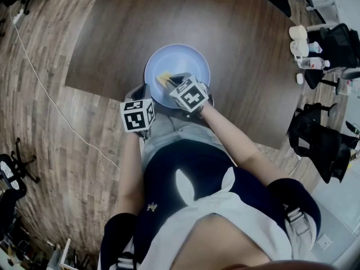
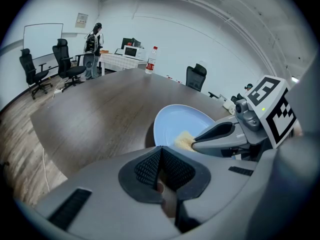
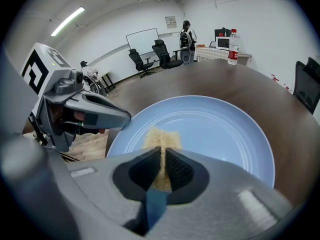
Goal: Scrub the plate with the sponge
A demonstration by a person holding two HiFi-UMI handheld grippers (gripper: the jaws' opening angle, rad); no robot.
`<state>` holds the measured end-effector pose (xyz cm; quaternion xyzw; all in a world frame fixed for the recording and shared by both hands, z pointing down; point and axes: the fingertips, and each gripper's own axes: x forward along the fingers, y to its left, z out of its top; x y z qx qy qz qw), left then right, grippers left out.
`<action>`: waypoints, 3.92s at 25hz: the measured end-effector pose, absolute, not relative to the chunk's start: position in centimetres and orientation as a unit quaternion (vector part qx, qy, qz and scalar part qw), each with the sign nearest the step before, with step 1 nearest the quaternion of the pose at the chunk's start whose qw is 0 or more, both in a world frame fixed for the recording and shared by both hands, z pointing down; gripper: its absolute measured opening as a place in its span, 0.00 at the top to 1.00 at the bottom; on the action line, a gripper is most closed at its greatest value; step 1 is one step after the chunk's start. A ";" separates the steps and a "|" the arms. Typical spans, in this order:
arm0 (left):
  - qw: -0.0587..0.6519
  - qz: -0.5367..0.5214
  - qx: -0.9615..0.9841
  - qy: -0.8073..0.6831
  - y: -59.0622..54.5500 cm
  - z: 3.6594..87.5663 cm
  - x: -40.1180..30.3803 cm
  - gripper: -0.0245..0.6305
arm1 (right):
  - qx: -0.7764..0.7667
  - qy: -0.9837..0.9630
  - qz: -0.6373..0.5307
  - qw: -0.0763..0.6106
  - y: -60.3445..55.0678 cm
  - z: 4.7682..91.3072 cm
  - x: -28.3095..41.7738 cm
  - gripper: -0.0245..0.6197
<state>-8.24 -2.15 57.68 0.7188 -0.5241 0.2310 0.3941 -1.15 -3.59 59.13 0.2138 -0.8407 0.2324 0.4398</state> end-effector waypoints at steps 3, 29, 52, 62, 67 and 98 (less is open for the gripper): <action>0.394 0.231 0.718 -0.526 -2.1 57.6 -8.3 0.95 | 0.217 -0.839 0.233 0.440 -3.8 59.1 -0.9 0.92; 0.390 0.238 0.713 -0.532 -2.0 57.4 -8.2 0.95 | 0.264 -0.822 0.239 0.443 -6.4 59.2 2.9 0.92; 0.389 0.238 0.716 -0.529 -2.0 57.4 -8.0 0.95 | 0.315 -0.802 0.235 0.449 -8.4 59.6 6.2 0.92; 0.389 0.237 0.717 -0.527 -2.0 57.4 -7.9 0.95 | 0.337 -0.784 0.208 0.477 -9.0 59.2 7.4 0.92; 0.390 0.236 0.717 -0.528 -2.0 57.4 -8.0 0.95 | 0.348 -0.770 0.196 0.497 -9.3 59.3 8.0 0.92; 0.389 0.235 0.709 -0.539 -2.0 57.5 -8.1 0.95 | 0.340 -0.742 0.179 0.549 -9.3 59.1 9.8 0.92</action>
